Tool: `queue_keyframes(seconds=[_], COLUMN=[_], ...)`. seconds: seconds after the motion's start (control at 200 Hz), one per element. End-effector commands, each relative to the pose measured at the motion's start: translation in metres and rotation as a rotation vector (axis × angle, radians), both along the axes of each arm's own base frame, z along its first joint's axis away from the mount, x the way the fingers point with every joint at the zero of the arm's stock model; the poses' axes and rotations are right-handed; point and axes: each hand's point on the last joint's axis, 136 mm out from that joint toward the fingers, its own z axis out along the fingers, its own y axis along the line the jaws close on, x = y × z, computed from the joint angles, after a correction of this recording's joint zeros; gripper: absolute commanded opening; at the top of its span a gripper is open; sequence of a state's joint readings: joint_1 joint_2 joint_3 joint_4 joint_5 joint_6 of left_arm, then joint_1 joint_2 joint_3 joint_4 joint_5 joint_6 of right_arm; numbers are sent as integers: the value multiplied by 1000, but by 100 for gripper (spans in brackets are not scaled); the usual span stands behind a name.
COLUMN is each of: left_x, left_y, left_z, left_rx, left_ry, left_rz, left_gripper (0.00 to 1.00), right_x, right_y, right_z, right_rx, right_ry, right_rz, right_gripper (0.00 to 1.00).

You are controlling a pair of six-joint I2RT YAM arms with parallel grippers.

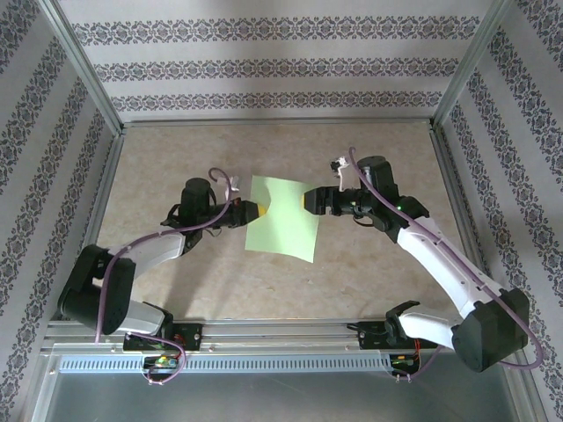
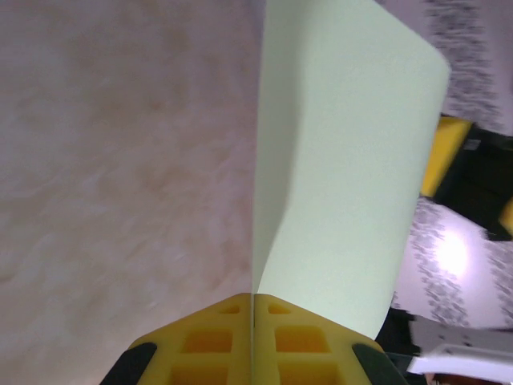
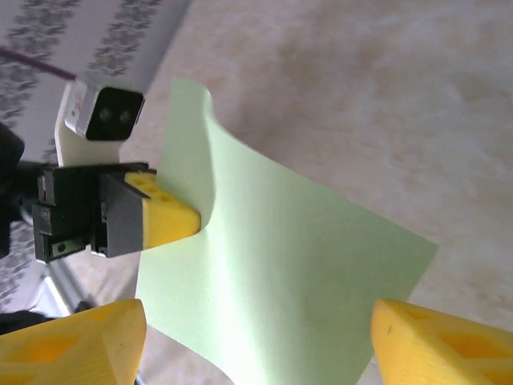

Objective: Fold a paper plane with a square sheet of paper (fold left side to right side)
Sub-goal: Place a square sheet of paper at the center of the table, then first fold in half a square sheet of paper at the center of the table.

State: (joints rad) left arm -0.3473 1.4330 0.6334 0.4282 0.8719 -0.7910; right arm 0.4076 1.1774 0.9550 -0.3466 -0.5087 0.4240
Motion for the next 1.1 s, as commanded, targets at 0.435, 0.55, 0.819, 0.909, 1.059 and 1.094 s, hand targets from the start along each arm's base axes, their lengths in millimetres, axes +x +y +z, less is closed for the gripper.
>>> queue_keyframes(seconds=[0.435, 0.55, 0.819, 0.909, 1.059, 1.094], left_x=[-13, -15, -16, -15, -14, -14], left_y=[32, 36, 33, 33, 29, 28], left_z=[-120, -121, -116, -113, -105, -101], left_rx=[319, 339, 336, 332, 313, 305], left_ry=[303, 304, 293, 283, 274, 268], left_rz=[118, 128, 105, 100, 89, 87], left_gripper=[0, 0, 0, 0, 4, 7], right_x=[12, 12, 7, 4, -4, -6], right_y=[23, 30, 36, 35, 31, 31], right_z=[-125, -148, -191, -200, -217, -220], right_rx=[-50, -90, -174, -206, -273, -287], right_ry=[305, 353, 446, 468, 515, 519], right_rz=[-101, -97, -78, -79, -67, -64], right_gripper=[16, 6, 2, 2, 2, 2])
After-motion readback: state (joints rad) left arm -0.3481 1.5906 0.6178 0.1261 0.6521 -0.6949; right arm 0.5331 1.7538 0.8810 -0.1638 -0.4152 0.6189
